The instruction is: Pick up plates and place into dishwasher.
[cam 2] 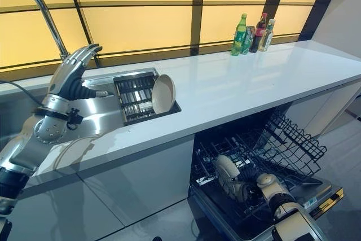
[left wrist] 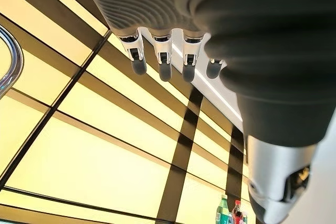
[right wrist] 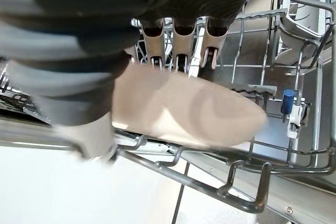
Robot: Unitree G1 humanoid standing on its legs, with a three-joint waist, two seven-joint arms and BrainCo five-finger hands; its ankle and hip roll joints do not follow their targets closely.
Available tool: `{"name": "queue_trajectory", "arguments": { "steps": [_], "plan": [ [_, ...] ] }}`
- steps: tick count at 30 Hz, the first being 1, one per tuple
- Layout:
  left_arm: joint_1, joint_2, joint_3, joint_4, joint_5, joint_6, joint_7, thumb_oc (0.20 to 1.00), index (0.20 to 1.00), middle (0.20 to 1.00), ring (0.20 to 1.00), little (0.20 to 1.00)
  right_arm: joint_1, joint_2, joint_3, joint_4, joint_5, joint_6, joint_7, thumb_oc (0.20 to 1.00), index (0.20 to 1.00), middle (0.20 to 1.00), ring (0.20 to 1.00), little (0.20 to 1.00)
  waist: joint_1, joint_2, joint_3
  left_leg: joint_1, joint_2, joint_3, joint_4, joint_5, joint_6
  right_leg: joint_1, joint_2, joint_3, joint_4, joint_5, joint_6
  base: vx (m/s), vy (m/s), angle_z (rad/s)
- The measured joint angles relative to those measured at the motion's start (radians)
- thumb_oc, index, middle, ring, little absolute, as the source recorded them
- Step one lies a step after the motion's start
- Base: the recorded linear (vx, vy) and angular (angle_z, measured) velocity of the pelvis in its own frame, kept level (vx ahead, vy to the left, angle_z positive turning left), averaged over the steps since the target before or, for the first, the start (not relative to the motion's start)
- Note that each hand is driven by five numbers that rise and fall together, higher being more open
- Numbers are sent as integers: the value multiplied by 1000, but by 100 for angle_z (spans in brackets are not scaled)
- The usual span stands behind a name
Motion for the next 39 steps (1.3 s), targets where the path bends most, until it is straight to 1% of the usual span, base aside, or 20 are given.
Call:
{"name": "queue_trajectory", "arguments": {
  "steps": [4, 7, 9, 12, 15, 17, 18, 21, 24, 27, 28, 29, 30, 31, 32, 33, 35, 37, 38, 39],
  "plan": [
    [0, 0, -17, 0, 1, 8, -12, 1000, 1000, 1000, 1000, 1000, 15, -6, -5, -52, 3, -7, -49, 1000, 1000, 1000, 1000, 1000, -7, 5, -3, 2, 0, 0, 0, 0, 0, -3, 0, 0, 0, 0, 0, 12, 19, 0],
    [2, 1, -17, 5, 15, 11, -12, 1000, 1000, 1000, 1000, 1000, 54, -46, -13, -223, 3, -10, -89, 1000, 1000, 1000, 1000, 1000, -20, 8, -3, 0, -1, 3, 0, 4, 2, -7, -1, 1, 0, 3, -2, 26, 51, -2],
    [3, 10, -18, 17, 57, 16, -7, 1000, 1000, 1000, 1000, 1000, 90, -87, -21, -405, 2, -16, -119, 1000, 1000, 1000, 1000, 1000, -41, 9, -3, 1, -1, 7, 0, 4, 2, -9, -2, 5, 0, 4, -2, 28, 52, -4],
    [7, 31, -18, 48, 121, 31, 7, 1000, 1000, 1000, 1000, 1000, 134, -138, -86, -600, 2, -34, -146, 1000, 1000, 1000, 1000, 1000, -77, 14, 0, 2, 0, 22, 0, 4, 1, -13, -2, 18, 0, 4, 2, 36, 83, -9],
    [8, 71, -44, 115, 161, 51, 26, 1000, 1000, 1000, 1000, 1000, 173, -198, -168, -746, 2, -70, -147, 1000, 1000, 1000, 1000, 1000, -115, 26, 8, 0, 1, 35, 0, 3, 1, -18, -2, 32, 0, 8, 3, 46, 88, -17],
    [7, 77, -57, 162, 170, 59, 28, 1000, 1000, 1000, 1000, 1000, 201, -242, -210, -808, 3, -95, -139, 1000, 1000, 1000, 1000, 1000, -137, 29, 9, 1, 4, 52, 0, 4, 1, -28, -2, 46, 0, 9, 2, 61, 82, -18],
    [7, 81, -62, 182, 172, 67, 28, 1000, 1000, 1000, 1000, 1000, 206, -260, -223, -823, 3, -110, -137, 1000, 1000, 1000, 1000, 1000, -138, 30, 12, 1, 5, 58, 0, 3, 1, -30, -1, 53, 0, 13, 4, 59, 71, -22],
    [-2, 91, -90, 218, 196, 77, 29, 1000, 1000, 1000, 1000, 1000, 237, -287, -275, -870, 22, -130, -131, 1000, 1000, 1000, 1000, 1000, -170, 28, 20, 1, 5, 74, 0, 3, 0, -39, -1, 68, 0, 16, 5, 61, 96, -18],
    [-3, 97, -97, 229, 207, 89, 32, 1000, 1000, 1000, 1000, 1000, 300, -289, -336, -942, 55, -155, -122, 1000, 1000, 1000, 1000, 1000, -193, 25, 36, 0, 6, 88, 0, 4, -1, -48, -1, 85, 0, 22, 11, 8, 112, -16],
    [-19, 107, -121, 256, 232, 113, 37, 1000, 1000, 1000, 1000, 1000, 329, -298, -339, -974, 59, -169, -99, 1000, 1000, 1000, 1000, 1000, -218, 22, 44, -13, 7, 108, 0, 2, 1, -69, -1, 100, 0, 23, 12, -37, 108, -15],
    [-31, 118, -135, 266, 247, 118, 37, 1000, 1000, 1000, 1000, 1000, 329, -301, -339, -976, 59, -175, -94, 1000, 1000, 1000, 1000, 1000, -220, 22, 48, -20, 7, 110, 0, 3, 1, -78, -2, 102, 0, 28, 11, -77, 103, -15],
    [-54, 120, -154, 281, 247, 127, 38, 1000, 1000, 1000, 1000, 1000, 329, -313, -337, -984, 59, -177, -92, 1000, 1000, 1000, 1000, 1000, -230, 21, 57, -23, 5, 117, 0, 6, -1, -91, -3, 113, 0, 37, 12, -128, 117, -15],
    [-85, 127, -189, 296, 246, 139, 39, 1000, 1000, 1000, 1000, 1000, 326, -331, -336, -994, 59, -179, -86, 1000, 1000, 1000, 1000, 1000, -223, 23, 63, -34, 5, 122, 0, 6, 1, -98, -4, 116, 0, 39, 13, -99, 75, -17],
    [-117, 140, -221, 313, 246, 145, 44, 1000, 1000, 1000, 1000, 1000, 323, -345, -335, -1008, 59, -182, -86, 1000, 1000, 1000, 1000, 1000, -228, 22, 69, -45, 4, 130, 0, 8, 0, -113, -6, 118, 0, 45, 13, -163, 86, -17],
    [-148, 148, -240, 330, 246, 147, 49, 1000, 1000, 1000, 1000, 1000, 314, -358, -335, -1014, 59, -187, -85, 1000, 1000, 1000, 1000, 1000, -228, 22, 77, -56, 4, 136, 0, 9, 0, -127, -6, 125, 0, 49, 13, -166, 77, -19],
    [-174, 153, -250, 341, 246, 157, 57, 1000, 1000, 1000, 1000, 1000, 304, -365, -334, -1015, 60, -188, -85, 1000, 1000, 1000, 1000, 1000, -240, 17, 91, -61, 4, 142, 0, 12, 2, -140, -6, 132, 0, 57, 12, -191, 84, -21],
    [-220, 169, -256, 371, 245, 175, 83, 1000, 1000, 1000, 1000, 1000, 270, -381, -324, -1019, 61, -187, -85, 1000, 1000, 1000, 1000, 1000, -250, 13, 114, -88, 3, 142, 0, 19, 4, -165, -6, 137, 0, 64, 12, -129, 69, -11],
    [-270, 184, -289, 410, 244, 198, 108, 1000, 1000, 1000, 1000, 1000, 251, -400, -314, -1027, 79, -187, -84, 1000, 1000, 1000, 1000, 1000, -263, 10, 140, -96, 2, 152, 1, 21, 5, -180, -6, 147, 1, 70, 12, -87, 75, -14],
    [-271, 191, -291, 416, 244, 205, 118, 1000, 1000, 1000, 1000, 1000, 248, -405, -313, -1028, 81, -187, -83, 1000, 1000, 1000, 1000, 1000, -268, 11, 142, -103, 2, 155, 0, 21, 5, -188, -6, 150, 1, 70, 12, -55, 62, -10],
    [-277, 203, -291, 428, 244, 210, 128, 1000, 1000, 1000, 1000, 1000, 239, -406, -314, -1028, 82, -187, -82, 1000, 1000, 1000, 1000, 1000, -275, 11, 157, -103, 2, 156, 1, 20, 5, -188, -6, 150, 1, 70, 12, -46, 62, -6]
  ]
}}
